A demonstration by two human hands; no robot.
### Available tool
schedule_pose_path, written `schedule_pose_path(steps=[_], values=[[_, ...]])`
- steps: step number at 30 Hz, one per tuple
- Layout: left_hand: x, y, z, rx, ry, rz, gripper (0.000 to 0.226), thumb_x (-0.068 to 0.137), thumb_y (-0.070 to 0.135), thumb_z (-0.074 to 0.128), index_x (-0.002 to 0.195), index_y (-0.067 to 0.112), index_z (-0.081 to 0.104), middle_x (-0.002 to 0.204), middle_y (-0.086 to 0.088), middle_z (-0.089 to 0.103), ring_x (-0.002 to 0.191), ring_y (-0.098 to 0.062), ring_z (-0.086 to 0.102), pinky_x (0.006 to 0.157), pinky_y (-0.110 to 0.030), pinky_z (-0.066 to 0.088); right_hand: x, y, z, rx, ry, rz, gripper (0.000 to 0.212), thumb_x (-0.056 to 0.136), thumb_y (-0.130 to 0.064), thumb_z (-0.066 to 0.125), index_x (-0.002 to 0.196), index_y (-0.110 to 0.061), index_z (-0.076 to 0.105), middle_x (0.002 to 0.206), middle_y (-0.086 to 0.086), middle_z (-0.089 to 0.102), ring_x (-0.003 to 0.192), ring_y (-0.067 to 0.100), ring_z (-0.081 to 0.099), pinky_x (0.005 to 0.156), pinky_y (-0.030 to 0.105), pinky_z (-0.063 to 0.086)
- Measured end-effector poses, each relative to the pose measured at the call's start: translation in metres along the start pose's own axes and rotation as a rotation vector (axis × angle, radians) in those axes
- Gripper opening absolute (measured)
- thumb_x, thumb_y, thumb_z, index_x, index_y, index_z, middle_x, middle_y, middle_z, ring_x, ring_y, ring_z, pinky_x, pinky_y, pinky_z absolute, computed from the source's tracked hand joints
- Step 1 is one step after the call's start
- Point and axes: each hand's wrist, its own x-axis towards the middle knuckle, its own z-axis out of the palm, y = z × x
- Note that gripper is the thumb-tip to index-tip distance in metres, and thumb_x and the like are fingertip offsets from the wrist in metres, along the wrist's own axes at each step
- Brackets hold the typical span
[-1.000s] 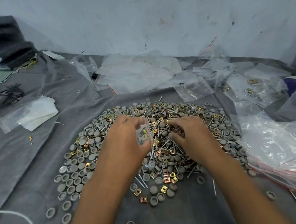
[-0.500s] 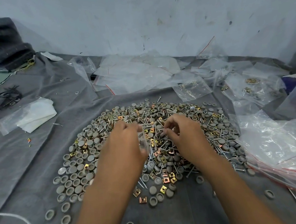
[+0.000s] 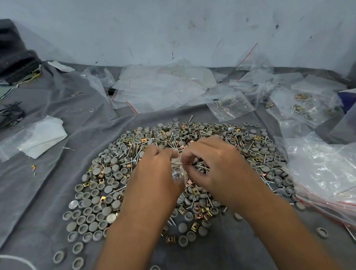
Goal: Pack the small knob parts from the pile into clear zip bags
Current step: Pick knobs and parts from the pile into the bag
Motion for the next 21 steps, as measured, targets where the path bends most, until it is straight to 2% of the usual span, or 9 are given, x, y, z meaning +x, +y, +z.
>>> schedule_pose_path(steps=[3,5,8,11,13,14,16,18,21], values=[[0.000,-0.002,0.000,-0.011,0.009,-0.005,0.058,0.079,0.035,0.081,0.131,0.034,0.056,0.119,0.013,0.047,0.096,-0.005,0.044,0.089,-0.029,0.048,-0.001,0.004,-0.005,-0.006,-0.037,-0.002,0.009,0.093,-0.029,0.062,0.095,-0.022,0.069,0.094,-0.009,0.064,0.093,0.013,0.056,0.080,0.032,0.050],[0.001,0.000,0.000,-0.008,0.009,-0.002,0.052,0.079,0.034,0.081,0.126,0.034,0.058,0.119,0.012,0.048,0.098,-0.006,0.047,0.087,-0.028,0.047,-0.001,0.000,-0.001,-0.043,-0.022,0.000,0.009,0.094,-0.027,0.065,0.098,-0.022,0.071,0.097,-0.007,0.063,0.095,0.016,0.057,0.080,0.032,0.051],[0.002,0.003,0.002,0.007,0.008,0.009,0.036,0.080,0.027,0.077,0.110,0.033,0.059,0.111,0.011,0.046,0.099,-0.013,0.054,0.082,-0.030,0.048,0.000,-0.006,0.013,-0.046,-0.057,0.025,0.020,0.091,-0.028,0.073,0.110,-0.026,0.067,0.098,-0.012,0.060,0.098,0.009,0.055,0.081,0.024,0.047],[0.001,0.002,0.003,-0.019,-0.002,-0.005,0.047,0.081,0.033,0.077,0.125,0.033,0.058,0.116,0.011,0.048,0.099,-0.011,0.054,0.087,-0.035,0.054,0.000,0.011,0.006,0.098,-0.027,0.167,0.021,0.089,-0.039,0.072,0.106,-0.039,0.061,0.096,-0.025,0.056,0.090,-0.008,0.051,0.076,0.011,0.041],[0.001,0.000,0.002,-0.021,0.000,-0.005,0.055,0.080,0.035,0.079,0.131,0.032,0.057,0.118,0.012,0.049,0.098,-0.008,0.054,0.091,-0.035,0.055,-0.003,0.033,-0.005,0.114,-0.028,0.313,0.015,0.091,-0.038,0.071,0.104,-0.038,0.063,0.096,-0.026,0.058,0.088,-0.008,0.054,0.079,0.018,0.050],[0.001,-0.001,0.001,-0.018,-0.001,-0.004,0.056,0.080,0.035,0.079,0.131,0.032,0.057,0.119,0.012,0.049,0.097,-0.007,0.053,0.091,-0.035,0.055,-0.004,0.042,-0.008,0.060,-0.080,0.379,0.015,0.091,-0.037,0.071,0.106,-0.036,0.064,0.099,-0.024,0.060,0.087,-0.007,0.055,0.082,0.024,0.053],[0.001,0.000,0.001,-0.012,-0.004,-0.003,0.055,0.081,0.035,0.079,0.131,0.032,0.057,0.119,0.012,0.050,0.096,-0.007,0.053,0.091,-0.035,0.055,-0.006,0.051,-0.003,-0.056,-0.200,0.470,0.020,0.092,-0.038,0.072,0.111,-0.036,0.066,0.105,-0.019,0.062,0.092,-0.003,0.056,0.087,0.028,0.054],[0.001,0.002,0.001,-0.006,-0.002,-0.003,0.054,0.082,0.036,0.077,0.132,0.034,0.056,0.121,0.011,0.050,0.098,-0.008,0.055,0.091,-0.035,0.055,-0.005,0.047,0.007,-0.092,-0.249,0.511,0.025,0.092,-0.042,0.070,0.116,-0.036,0.064,0.109,-0.016,0.060,0.098,0.004,0.056,0.089,0.030,0.054],[0.001,0.003,0.002,-0.005,-0.002,-0.002,0.054,0.083,0.036,0.076,0.133,0.034,0.056,0.123,0.011,0.050,0.101,-0.009,0.055,0.091,-0.034,0.054,-0.004,0.041,0.018,-0.212,-0.261,0.473,0.036,0.092,-0.053,0.066,0.123,-0.036,0.063,0.117,-0.013,0.057,0.114,0.012,0.048,0.089,0.033,0.046]])
